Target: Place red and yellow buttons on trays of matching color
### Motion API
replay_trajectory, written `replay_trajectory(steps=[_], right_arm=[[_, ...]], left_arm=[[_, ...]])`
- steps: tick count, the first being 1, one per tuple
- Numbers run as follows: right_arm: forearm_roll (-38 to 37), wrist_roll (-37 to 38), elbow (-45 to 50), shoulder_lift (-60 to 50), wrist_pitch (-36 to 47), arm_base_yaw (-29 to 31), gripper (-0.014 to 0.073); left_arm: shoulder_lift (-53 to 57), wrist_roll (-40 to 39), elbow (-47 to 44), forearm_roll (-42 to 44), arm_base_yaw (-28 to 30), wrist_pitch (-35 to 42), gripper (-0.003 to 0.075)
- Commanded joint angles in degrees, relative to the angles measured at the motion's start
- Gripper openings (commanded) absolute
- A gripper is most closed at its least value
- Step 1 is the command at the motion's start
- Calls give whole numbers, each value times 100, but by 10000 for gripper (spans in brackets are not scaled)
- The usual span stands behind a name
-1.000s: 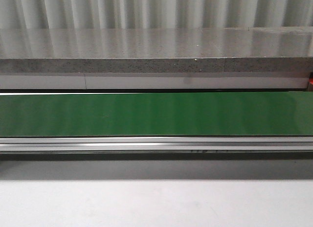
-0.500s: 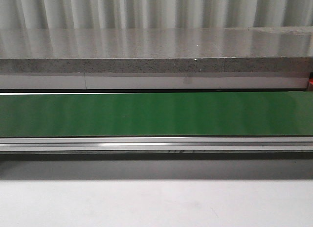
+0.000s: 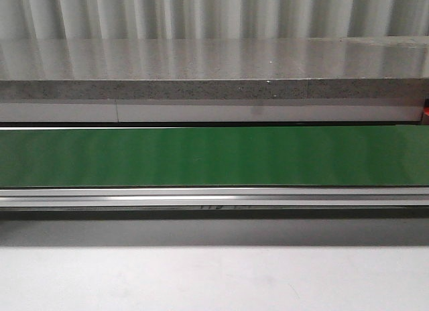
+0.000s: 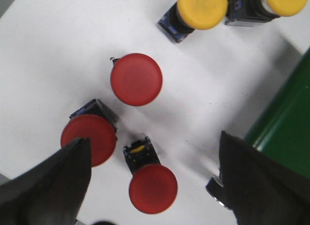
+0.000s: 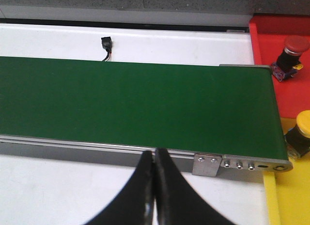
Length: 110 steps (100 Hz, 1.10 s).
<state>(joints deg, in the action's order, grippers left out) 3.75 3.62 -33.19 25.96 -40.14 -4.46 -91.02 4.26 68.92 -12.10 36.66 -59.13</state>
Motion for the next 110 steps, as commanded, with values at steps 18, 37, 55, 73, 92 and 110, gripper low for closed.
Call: replay_trajectory(steps=[18, 37, 55, 73, 92, 110], right_arm=[[13, -58, -127, 23, 359, -6, -66], [13, -58, -127, 23, 359, -6, -66], [13, -58, -127, 23, 352, -6, -66], [13, -58, -127, 23, 344, -6, -66], [13, -58, -127, 23, 337, -6, -66], [13, -58, -127, 23, 337, -6, -66]], left_arm=[[-614, 20, 713, 125, 12, -23, 533], [-945, 83, 918, 143, -40, -5, 533], [-1225, 83, 1018, 129, -50, -30, 533], [-1468, 83, 1029, 70, -50, 52, 533], [-1615, 83, 1029, 26, -50, 111, 476], [-1615, 108, 1029, 26, -50, 120, 276]])
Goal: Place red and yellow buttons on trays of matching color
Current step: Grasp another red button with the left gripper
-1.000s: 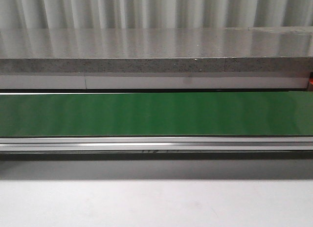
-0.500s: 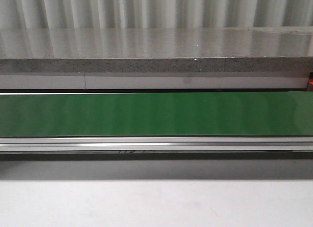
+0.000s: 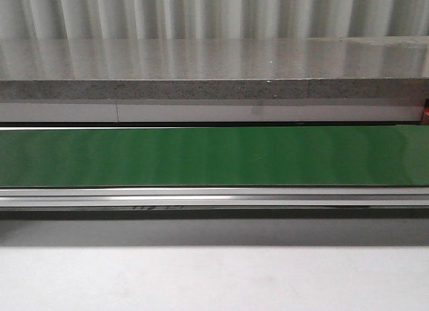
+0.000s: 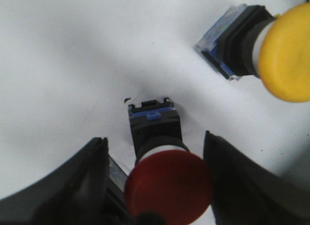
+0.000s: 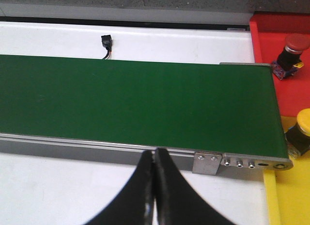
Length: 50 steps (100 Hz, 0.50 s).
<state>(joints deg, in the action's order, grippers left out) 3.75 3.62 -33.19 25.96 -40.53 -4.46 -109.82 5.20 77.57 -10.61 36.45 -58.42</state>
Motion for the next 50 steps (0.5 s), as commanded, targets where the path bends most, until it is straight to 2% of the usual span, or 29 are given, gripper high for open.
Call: replay_trajectory(steps=[1, 9, 20, 39, 50], right_arm=[[13, -58, -127, 23, 377, -6, -66], [13, -58, -127, 23, 377, -6, -66], [13, -58, -127, 23, 377, -6, -66], [13, -58, -127, 23, 377, -6, -66], [13, -58, -127, 23, 377, -6, -66]], left_arm=[[265, 15, 163, -123, -30, 49, 260], [265, 28, 163, -123, -30, 84, 187], [347, 77, 163, -123, -30, 88, 139], [865, 183, 163, -123, -30, 27, 131], [1312, 192, 163, -110, -57, -253, 124]])
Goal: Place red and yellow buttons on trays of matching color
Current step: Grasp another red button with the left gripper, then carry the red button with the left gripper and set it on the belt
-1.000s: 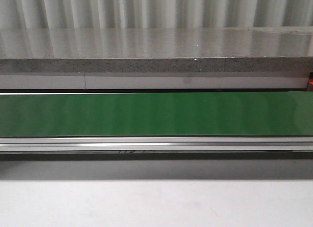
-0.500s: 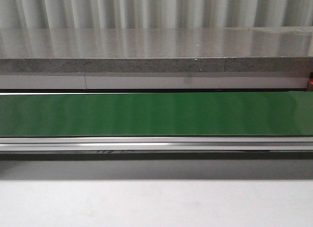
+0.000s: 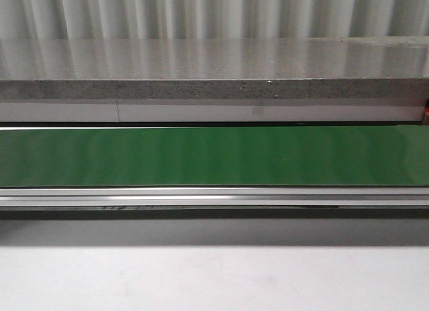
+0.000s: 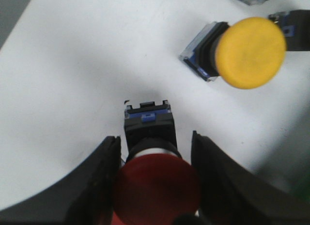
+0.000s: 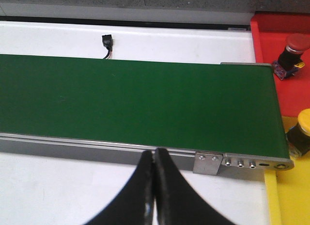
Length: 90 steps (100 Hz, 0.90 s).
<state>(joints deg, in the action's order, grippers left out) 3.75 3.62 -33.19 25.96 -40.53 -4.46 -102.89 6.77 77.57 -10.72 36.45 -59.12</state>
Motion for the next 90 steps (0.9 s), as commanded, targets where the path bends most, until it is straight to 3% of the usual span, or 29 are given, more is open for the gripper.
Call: replay_trajectory(steps=[1, 31, 63, 90], right_arm=[[13, -58, -127, 23, 377, -6, -66], [13, -58, -127, 23, 377, -6, -66], [13, -58, -127, 23, 377, -6, -66], [13, -58, -127, 23, 377, -6, -66]], left_arm=[[645, 49, 163, -87, -58, -211, 124], [1523, 318, 163, 93, -998, -396, 124], [1323, 318, 163, 175, -2423, -480, 124], [819, 318, 163, 347, -2768, -472, 137]])
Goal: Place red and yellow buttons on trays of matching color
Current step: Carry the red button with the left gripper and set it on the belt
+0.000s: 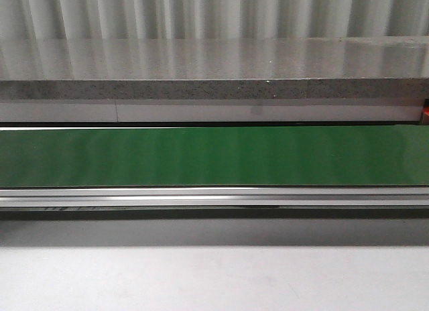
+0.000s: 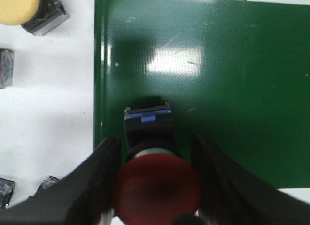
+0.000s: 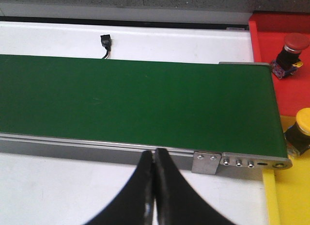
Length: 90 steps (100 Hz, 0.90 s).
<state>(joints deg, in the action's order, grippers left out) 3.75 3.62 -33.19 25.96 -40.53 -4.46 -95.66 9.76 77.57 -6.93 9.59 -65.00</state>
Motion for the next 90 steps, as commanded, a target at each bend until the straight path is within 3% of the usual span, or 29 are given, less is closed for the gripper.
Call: replay_trajectory(steps=[1, 10, 22, 30, 56, 90], right_arm=[[13, -58, -127, 23, 377, -6, -66], [13, -58, -127, 23, 377, -6, -66], [13, -58, -127, 23, 377, -6, -66], [13, -58, -127, 23, 377, -6, -66], [13, -58, -127, 23, 377, -6, -66], [13, -58, -127, 23, 377, -6, -66]], left_arm=[[94, 19, 163, -32, -98, 116, 140], [56, 19, 163, -91, -104, 131, 232], [56, 19, 252, -293, -104, 159, 503], [56, 19, 423, -470, -104, 196, 611], [56, -518, 1303, -431, -6, 194, 619], [-152, -1070, 1476, 76, 897, -223, 618]])
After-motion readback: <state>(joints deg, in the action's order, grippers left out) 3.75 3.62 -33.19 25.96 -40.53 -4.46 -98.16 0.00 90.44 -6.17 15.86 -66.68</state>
